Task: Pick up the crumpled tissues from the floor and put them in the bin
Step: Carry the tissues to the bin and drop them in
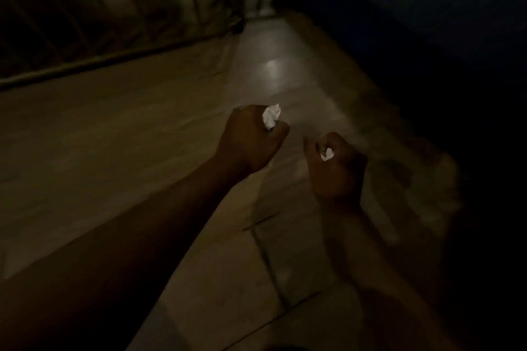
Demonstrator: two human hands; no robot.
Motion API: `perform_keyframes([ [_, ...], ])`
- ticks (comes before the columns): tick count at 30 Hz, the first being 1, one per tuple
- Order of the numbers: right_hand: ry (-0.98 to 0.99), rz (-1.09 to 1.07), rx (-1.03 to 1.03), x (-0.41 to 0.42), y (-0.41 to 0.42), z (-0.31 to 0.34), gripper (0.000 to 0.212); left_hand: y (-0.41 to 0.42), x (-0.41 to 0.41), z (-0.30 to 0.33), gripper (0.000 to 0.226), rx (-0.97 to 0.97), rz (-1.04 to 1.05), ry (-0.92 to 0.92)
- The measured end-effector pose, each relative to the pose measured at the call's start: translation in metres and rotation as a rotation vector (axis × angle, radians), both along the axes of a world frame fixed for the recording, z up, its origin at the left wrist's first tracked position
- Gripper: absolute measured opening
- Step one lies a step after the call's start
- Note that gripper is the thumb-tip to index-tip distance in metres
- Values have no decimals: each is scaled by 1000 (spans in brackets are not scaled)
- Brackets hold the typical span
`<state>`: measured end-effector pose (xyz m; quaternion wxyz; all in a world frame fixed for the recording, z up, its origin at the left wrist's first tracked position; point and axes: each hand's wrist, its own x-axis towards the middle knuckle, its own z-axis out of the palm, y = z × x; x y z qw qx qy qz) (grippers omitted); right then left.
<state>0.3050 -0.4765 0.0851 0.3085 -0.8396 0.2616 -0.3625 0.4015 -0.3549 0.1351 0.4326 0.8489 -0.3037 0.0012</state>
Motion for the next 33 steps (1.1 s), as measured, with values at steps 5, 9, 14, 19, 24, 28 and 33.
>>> perform_keyframes([
  [5,26,-130,96,-57,-97,89,27,-126,-46,76,40,-2,-296,-158],
  [9,35,-363,57,-106,-159,125,37,-198,-85,107,35,-120,-401,-86],
  [14,-43,-763,-67,-176,-212,135,40,-269,-147,115,38,-197,-589,147],
  [19,256,-626,459,-233,-262,88,23,-323,-214,89,32,-234,-764,323],
  [24,301,-784,534,-272,-262,85,31,-349,-236,64,47,-37,-773,199],
  [28,298,-808,416,-290,-244,79,26,-354,-236,47,56,633,-1101,-68],
  [33,452,-722,295,-292,-234,83,24,-347,-241,34,39,799,-1156,-369],
])
